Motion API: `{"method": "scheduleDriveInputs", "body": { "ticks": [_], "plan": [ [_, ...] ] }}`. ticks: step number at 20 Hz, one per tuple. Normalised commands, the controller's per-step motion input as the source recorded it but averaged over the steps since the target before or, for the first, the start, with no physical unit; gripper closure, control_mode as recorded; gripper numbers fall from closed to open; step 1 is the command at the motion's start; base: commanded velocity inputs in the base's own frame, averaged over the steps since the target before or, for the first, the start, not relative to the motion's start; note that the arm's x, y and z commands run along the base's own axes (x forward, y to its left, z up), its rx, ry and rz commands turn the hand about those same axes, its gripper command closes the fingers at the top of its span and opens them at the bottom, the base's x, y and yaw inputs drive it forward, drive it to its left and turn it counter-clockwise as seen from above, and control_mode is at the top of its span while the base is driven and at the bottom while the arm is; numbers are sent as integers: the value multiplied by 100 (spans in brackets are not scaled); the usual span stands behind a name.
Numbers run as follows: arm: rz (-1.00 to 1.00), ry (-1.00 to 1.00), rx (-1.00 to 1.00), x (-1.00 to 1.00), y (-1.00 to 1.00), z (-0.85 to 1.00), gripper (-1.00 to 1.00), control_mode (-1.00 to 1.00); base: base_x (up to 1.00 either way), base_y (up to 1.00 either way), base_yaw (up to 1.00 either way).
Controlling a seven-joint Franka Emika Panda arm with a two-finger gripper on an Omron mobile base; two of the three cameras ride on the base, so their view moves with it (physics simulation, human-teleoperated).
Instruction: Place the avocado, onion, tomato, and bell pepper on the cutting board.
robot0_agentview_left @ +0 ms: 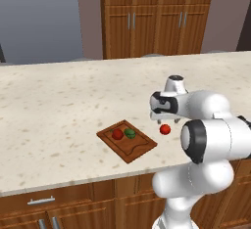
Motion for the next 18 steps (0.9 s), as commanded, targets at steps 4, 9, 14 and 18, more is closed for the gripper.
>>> {"method": "scheduleDriveInputs", "body": {
  "ticks": [4,9,14,18],
  "plan": [
    [0,5,0,16,0,-23,-100,-100,0,0,0],
    [0,4,0,14,0,-22,-100,-100,0,0,0],
    [0,4,0,8,0,-22,-100,-100,0,0,0],
    [0,4,0,3,0,-21,-100,-100,0,0,0]
  ]
}}
